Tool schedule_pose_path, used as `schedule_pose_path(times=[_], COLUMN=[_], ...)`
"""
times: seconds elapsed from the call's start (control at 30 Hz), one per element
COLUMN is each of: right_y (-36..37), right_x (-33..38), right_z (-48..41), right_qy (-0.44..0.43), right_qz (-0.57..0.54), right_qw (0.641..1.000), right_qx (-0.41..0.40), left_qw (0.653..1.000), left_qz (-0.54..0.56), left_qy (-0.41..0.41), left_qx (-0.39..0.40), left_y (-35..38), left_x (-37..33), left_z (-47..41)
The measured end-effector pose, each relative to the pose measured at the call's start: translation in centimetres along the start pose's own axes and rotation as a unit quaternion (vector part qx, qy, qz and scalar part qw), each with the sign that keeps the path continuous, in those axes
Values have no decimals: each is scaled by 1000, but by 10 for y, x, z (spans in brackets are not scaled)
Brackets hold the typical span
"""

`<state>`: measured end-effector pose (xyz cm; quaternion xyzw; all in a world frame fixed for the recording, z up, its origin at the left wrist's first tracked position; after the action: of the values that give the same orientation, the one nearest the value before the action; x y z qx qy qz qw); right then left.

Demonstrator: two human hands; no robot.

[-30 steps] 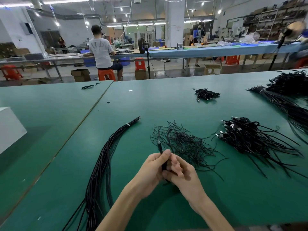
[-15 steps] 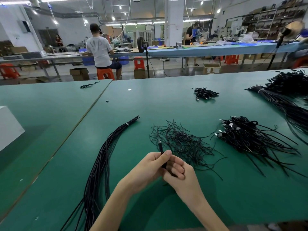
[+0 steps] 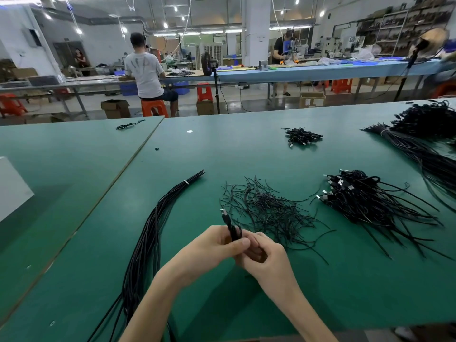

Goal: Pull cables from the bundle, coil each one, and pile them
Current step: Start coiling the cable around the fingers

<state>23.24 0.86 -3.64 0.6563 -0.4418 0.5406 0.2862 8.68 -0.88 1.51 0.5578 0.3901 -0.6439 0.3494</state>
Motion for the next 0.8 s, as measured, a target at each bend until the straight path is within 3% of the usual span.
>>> schedule_pose_path(times=[0.23, 0.5, 0.8], right_y=[-3, -2, -3], right_x=[-1, -1, -3], right_z=[-1, -3, -2], right_qy=[-8, -8, -2], right_qz=[-67, -98, -81], right_qw=[997, 994, 997], right_qx=[-23, -38, -3], left_qw=[978, 984, 992], left_qz=[-127, -118, -15], left_qy=[60, 90, 101], left_qx=[-151, -102, -79], left_y=[14, 14, 4], left_x=[10, 4, 11], left_z=[-7, -7, -6])
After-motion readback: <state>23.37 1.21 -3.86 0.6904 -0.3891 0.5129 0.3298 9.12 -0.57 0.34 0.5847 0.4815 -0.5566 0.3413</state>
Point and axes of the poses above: each hand's wrist, its own z-axis away from the middle knuckle, its own y-axis out of the palm, x = y × z, the point moved 3 cm from there along -z, towards the middle knuckle, and after that the axes turned 9 degrees about x, right-handed, at the moved point
